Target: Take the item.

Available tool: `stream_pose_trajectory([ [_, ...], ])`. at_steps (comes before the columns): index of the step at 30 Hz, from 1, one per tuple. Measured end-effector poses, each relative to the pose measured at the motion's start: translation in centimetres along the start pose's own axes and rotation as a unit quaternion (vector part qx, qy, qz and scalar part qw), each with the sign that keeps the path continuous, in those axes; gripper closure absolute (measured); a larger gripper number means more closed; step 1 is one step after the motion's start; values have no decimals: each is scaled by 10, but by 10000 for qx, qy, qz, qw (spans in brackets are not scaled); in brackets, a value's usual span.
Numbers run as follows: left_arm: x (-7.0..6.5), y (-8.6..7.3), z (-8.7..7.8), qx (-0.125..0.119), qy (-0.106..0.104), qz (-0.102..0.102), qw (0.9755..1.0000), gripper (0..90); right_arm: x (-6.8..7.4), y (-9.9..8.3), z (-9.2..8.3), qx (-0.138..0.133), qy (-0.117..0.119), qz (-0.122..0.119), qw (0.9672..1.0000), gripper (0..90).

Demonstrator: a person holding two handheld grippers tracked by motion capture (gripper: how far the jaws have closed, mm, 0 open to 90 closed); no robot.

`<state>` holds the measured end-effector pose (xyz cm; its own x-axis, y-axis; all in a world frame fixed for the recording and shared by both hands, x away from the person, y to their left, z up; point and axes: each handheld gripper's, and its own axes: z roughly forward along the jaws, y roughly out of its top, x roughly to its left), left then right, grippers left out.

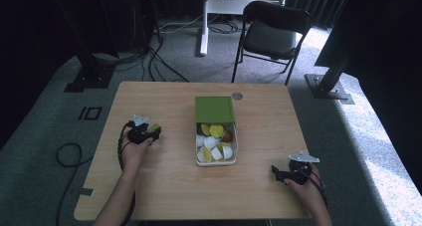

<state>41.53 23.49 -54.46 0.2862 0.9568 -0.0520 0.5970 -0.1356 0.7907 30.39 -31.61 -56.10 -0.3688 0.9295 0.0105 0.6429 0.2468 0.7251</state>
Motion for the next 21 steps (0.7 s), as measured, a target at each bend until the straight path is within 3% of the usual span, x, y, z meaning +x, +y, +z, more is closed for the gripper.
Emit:
stream_pose_trajectory([
  [6,-2,6,-13,-276,-77,178,9994,368,0,0,0,0,-1,0,10000,117],
  [11,-6,9,-26,-408,-319,398,9979,338,0,0,0,0,0,0,10000,117],
  [13,-8,9,-31,-510,-398,594,9961,338,0,0,0,0,0,-1,10000,117],
  [17,-13,7,-43,-586,-712,792,9926,338,0,0,0,0,0,1,10000,117],
  [21,-17,3,-54,-743,-973,1087,9865,336,0,0,0,1,0,-1,10000,117],
])
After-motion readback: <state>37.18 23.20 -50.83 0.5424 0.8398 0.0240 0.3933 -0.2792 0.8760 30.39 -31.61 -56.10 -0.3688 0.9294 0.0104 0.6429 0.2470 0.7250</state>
